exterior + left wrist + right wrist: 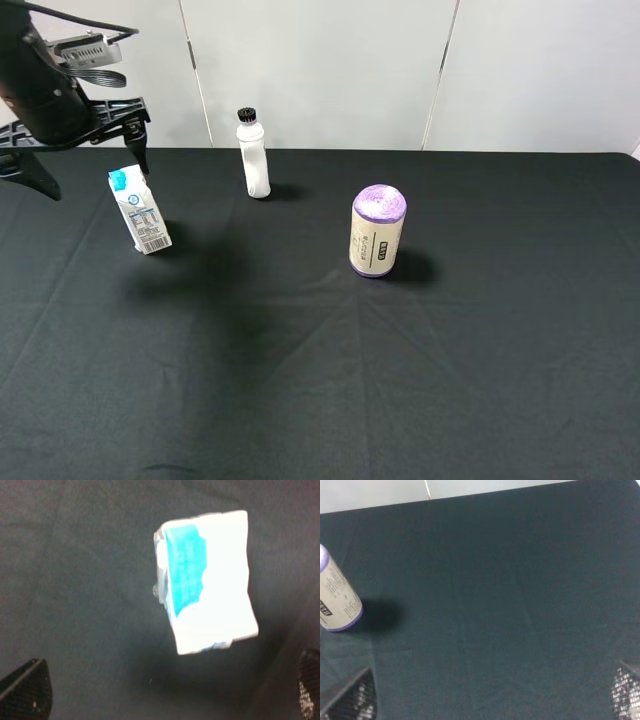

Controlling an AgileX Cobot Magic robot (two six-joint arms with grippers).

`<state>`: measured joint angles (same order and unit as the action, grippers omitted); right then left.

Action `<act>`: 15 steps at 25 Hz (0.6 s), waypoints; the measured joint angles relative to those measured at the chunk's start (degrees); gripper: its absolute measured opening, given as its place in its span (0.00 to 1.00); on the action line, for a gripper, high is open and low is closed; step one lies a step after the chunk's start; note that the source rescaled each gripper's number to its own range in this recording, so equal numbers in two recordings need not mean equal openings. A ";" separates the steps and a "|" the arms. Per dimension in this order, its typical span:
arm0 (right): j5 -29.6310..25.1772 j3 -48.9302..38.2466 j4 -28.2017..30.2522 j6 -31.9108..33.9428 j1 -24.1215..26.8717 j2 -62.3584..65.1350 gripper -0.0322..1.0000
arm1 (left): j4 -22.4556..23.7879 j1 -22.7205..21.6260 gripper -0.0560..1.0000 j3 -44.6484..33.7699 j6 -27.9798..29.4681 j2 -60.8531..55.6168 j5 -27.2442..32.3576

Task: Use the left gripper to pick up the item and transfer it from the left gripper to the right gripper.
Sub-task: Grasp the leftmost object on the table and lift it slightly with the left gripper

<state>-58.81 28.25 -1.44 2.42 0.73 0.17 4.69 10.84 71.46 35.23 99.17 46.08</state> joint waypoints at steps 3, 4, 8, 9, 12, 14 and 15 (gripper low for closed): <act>0.00 0.00 0.00 0.00 0.00 0.00 1.00 | 0.00 0.00 0.96 2.40 1.02 2.63 0.00; 0.00 0.00 0.00 0.00 0.00 0.00 1.00 | 0.00 0.00 0.96 3.33 1.17 3.64 0.00; 0.00 0.00 0.00 0.00 0.00 0.00 1.00 | -0.43 0.20 0.95 6.56 2.06 7.49 0.11; 0.00 0.00 0.00 0.00 0.00 0.00 1.00 | -0.49 0.38 0.95 7.33 2.41 8.25 0.11; 0.00 0.00 0.00 0.00 0.00 0.00 1.00 | -0.72 0.98 0.94 9.12 3.77 10.82 0.27; 0.00 0.00 0.00 0.00 0.00 0.00 1.00 | -0.79 1.41 0.94 9.98 4.71 12.27 0.28; 0.00 0.00 0.00 0.00 0.00 0.00 1.00 | -0.81 1.53 0.94 10.32 5.16 13.01 0.34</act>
<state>-58.81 28.25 -1.44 2.42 0.73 0.17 3.88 12.38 81.77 40.39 112.18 46.42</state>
